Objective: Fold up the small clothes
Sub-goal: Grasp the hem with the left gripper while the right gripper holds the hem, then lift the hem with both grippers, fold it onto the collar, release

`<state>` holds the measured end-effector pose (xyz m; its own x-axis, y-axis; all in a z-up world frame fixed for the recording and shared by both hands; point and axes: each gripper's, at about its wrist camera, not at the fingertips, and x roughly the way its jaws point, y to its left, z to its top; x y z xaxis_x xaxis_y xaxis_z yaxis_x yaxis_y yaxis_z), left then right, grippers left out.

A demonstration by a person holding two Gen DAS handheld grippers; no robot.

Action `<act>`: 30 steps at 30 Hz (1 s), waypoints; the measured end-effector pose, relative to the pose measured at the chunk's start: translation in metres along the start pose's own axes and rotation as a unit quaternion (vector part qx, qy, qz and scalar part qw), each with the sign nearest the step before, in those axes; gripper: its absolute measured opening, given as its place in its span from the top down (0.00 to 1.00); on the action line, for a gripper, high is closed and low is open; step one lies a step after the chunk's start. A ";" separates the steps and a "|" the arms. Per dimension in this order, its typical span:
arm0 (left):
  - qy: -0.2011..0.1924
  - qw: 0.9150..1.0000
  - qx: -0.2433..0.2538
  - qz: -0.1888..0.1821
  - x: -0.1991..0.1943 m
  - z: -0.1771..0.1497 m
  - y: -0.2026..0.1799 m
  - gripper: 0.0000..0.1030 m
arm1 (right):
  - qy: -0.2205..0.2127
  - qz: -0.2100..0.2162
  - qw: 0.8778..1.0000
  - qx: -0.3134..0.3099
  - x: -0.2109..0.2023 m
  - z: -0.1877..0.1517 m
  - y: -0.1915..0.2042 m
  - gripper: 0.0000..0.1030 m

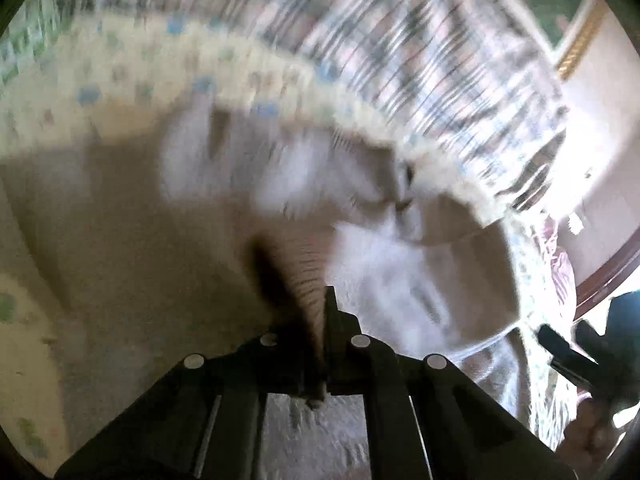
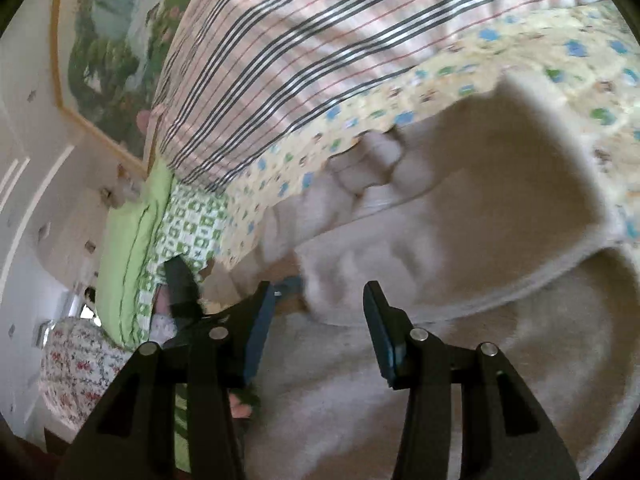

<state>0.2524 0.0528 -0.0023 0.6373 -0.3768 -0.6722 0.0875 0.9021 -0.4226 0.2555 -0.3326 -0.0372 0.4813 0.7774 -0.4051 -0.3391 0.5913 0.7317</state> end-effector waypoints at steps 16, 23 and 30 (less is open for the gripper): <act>-0.019 0.999 -0.037 0.033 -0.022 -0.019 0.051 0.96 | -0.005 -0.212 0.977 -0.005 0.019 0.081 -0.112 0.38; -0.011 0.999 -0.031 0.014 -0.022 -0.019 0.042 0.96 | 0.037 -0.201 0.979 -0.016 0.037 0.086 -0.124 0.89; 0.008 0.999 0.002 0.041 0.004 -0.016 0.031 0.96 | 0.025 -0.253 0.966 -0.040 0.033 0.084 -0.132 0.89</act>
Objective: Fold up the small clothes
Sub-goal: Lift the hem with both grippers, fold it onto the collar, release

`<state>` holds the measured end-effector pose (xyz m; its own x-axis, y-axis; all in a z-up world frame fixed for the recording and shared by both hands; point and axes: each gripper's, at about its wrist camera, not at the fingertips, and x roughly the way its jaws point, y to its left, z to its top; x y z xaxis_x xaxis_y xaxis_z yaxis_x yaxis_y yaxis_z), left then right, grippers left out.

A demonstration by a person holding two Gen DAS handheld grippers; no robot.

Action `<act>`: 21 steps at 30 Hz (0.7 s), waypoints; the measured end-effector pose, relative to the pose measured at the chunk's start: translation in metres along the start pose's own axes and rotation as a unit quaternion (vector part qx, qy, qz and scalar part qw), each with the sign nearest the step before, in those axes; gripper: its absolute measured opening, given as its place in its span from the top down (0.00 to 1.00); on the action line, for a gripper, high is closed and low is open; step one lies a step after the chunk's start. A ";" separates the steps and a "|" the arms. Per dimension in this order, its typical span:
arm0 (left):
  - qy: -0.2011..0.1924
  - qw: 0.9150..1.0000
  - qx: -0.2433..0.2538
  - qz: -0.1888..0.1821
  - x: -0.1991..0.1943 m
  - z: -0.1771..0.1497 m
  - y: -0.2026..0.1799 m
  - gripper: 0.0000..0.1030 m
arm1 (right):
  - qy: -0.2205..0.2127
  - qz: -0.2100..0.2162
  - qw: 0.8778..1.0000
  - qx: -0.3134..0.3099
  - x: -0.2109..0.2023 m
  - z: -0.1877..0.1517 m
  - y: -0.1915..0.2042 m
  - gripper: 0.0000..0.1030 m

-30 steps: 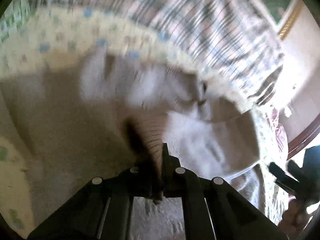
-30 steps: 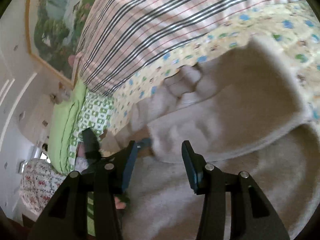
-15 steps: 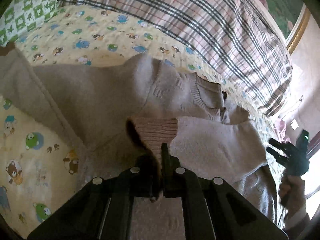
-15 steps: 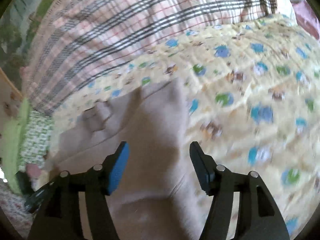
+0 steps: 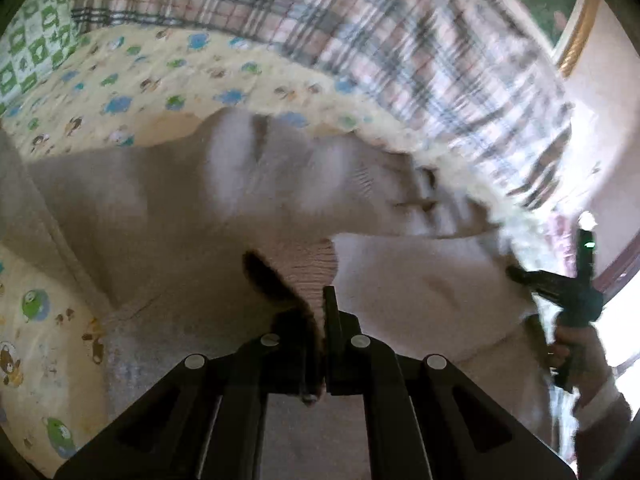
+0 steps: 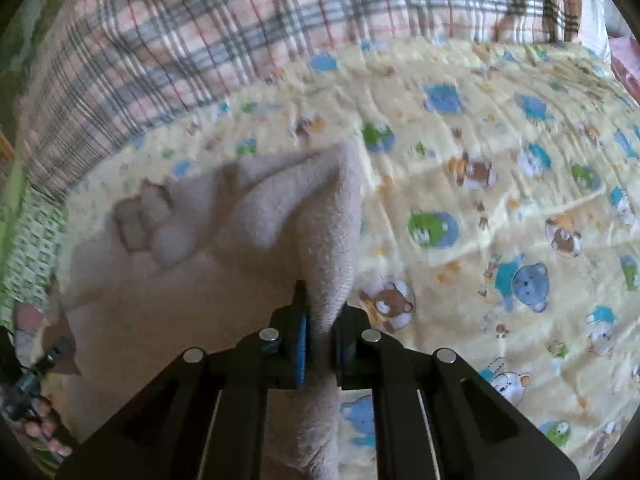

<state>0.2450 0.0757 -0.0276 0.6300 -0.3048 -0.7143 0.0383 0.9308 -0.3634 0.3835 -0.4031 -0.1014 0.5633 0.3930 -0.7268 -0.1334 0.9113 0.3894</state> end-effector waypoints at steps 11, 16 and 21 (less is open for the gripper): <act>-0.013 0.998 -0.052 0.017 -0.046 -0.022 0.055 0.87 | -0.051 0.063 0.997 -0.001 -0.064 -0.035 0.044 0.57; -0.037 0.994 -0.092 0.052 -0.071 -0.019 0.086 0.59 | -0.013 0.118 0.992 -0.030 -0.066 -0.075 0.083 0.50; -0.055 0.985 -0.130 0.096 -0.087 0.001 0.125 0.43 | 0.033 0.146 0.988 -0.044 -0.055 -0.109 0.108 0.50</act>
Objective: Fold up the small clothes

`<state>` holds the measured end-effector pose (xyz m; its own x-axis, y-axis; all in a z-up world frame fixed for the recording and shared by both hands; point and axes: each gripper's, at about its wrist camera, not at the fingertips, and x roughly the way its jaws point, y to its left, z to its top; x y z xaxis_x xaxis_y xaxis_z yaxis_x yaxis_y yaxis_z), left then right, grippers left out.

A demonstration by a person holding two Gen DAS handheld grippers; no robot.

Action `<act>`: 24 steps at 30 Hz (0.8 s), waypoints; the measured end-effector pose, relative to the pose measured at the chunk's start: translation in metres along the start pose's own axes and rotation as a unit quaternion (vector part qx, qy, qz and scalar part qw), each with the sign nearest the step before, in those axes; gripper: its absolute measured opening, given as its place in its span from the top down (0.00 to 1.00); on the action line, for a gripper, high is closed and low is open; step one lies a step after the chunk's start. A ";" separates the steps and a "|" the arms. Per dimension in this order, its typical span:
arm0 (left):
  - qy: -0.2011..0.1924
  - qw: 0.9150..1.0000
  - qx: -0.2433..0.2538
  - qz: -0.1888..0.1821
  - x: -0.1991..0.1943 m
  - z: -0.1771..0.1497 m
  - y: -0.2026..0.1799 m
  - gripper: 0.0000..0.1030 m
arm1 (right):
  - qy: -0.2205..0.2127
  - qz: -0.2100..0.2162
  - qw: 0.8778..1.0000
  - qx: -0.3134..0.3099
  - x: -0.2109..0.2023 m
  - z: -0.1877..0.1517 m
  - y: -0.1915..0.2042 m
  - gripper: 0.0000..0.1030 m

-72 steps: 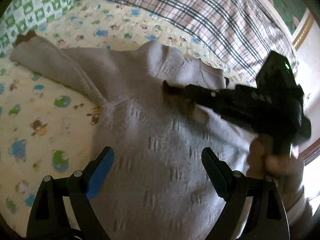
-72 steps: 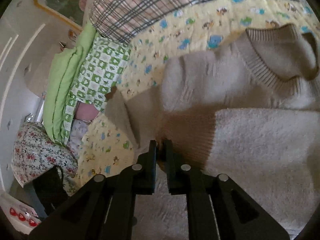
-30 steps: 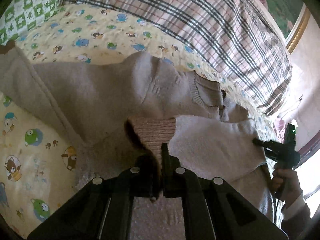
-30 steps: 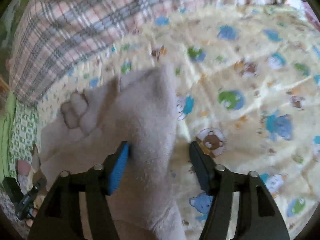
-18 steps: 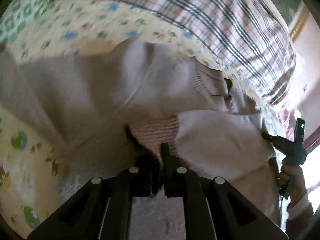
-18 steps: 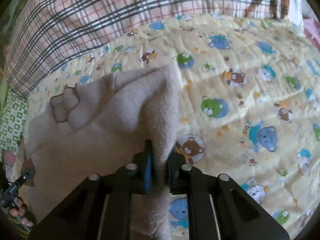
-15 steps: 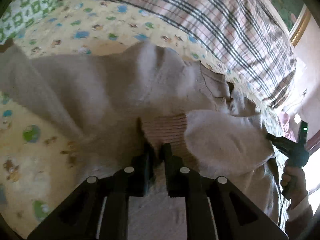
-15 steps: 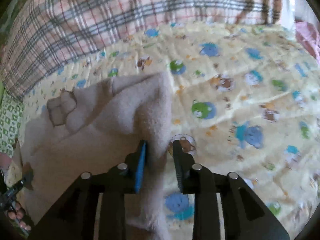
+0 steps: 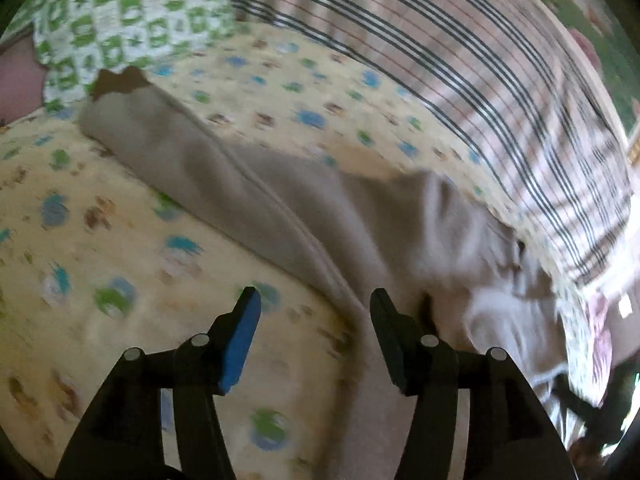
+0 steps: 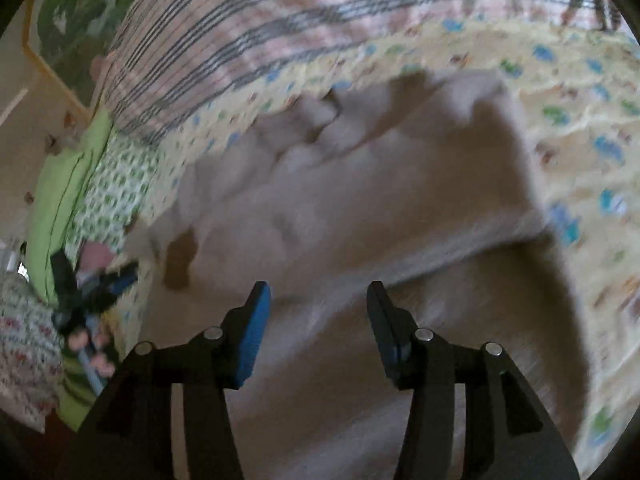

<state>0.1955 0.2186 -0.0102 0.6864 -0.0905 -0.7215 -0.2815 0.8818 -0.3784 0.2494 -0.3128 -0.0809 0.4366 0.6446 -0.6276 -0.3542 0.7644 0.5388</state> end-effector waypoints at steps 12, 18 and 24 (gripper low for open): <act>-0.006 0.985 -0.037 0.167 0.060 0.141 0.076 0.20 | 0.046 0.024 0.998 -0.021 0.011 -0.030 0.032 0.50; 0.027 0.972 -0.088 0.215 0.104 0.176 0.127 0.35 | 0.054 0.027 0.998 -0.014 0.010 -0.039 0.033 0.50; -0.009 0.986 -0.033 0.165 0.086 0.173 0.108 0.92 | 0.054 0.030 0.998 -0.007 0.009 -0.043 0.036 0.50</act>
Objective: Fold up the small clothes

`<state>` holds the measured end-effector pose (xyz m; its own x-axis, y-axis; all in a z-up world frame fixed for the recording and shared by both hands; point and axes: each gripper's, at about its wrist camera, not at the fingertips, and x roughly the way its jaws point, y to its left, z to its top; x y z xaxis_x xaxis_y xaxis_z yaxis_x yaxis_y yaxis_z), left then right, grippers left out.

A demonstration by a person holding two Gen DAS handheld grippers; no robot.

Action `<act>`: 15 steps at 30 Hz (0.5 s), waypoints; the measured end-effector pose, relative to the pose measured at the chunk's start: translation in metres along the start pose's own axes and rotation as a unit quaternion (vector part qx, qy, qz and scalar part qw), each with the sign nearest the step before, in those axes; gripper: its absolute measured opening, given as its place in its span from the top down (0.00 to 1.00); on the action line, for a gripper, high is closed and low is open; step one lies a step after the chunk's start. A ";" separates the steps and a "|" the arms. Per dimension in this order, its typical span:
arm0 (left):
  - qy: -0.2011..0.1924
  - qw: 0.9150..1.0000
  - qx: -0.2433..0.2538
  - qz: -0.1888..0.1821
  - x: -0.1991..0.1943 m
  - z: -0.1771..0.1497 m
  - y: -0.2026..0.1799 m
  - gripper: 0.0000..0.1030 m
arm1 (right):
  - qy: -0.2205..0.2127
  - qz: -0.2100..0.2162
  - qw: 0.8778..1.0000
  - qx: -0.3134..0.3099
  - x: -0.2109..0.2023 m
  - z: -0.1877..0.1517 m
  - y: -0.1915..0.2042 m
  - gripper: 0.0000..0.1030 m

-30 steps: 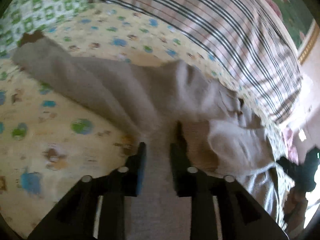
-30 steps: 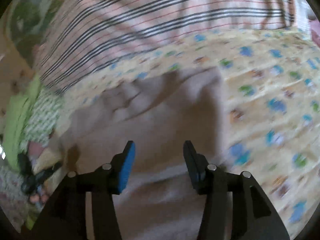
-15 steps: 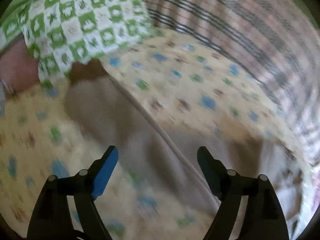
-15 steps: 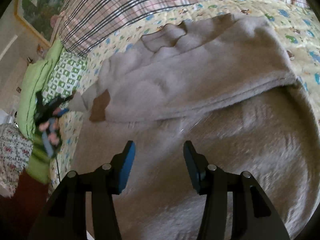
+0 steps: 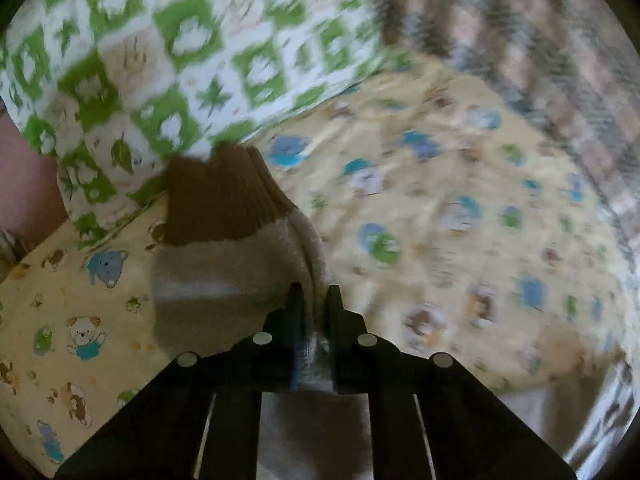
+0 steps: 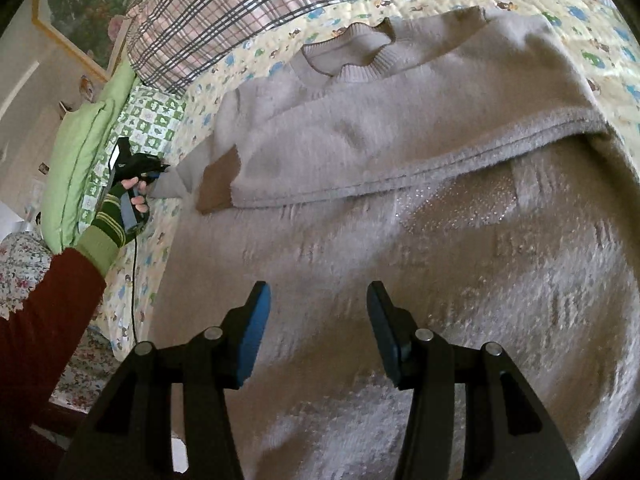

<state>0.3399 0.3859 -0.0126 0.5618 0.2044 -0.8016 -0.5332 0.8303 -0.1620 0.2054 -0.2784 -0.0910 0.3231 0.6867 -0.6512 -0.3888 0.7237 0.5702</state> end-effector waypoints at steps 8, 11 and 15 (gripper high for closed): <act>-0.070 0.976 0.085 -0.187 -0.115 -0.064 -0.102 0.93 | -0.023 0.013 0.999 0.019 -0.009 -0.002 0.000 0.50; -0.079 0.956 0.131 -0.250 -0.151 -0.103 -0.161 0.92 | -0.038 0.010 0.999 0.030 -0.019 -0.004 -0.006 0.50; -0.065 0.926 0.190 -0.320 -0.182 -0.166 -0.230 0.92 | -0.062 0.000 0.997 0.051 -0.038 -0.006 -0.023 0.50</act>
<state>0.2553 0.0720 0.0752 0.7708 -0.3519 -0.5310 0.1817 0.9204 -0.3462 0.1965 -0.3212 -0.0827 0.4305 0.6851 -0.5877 -0.3012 0.7228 0.6220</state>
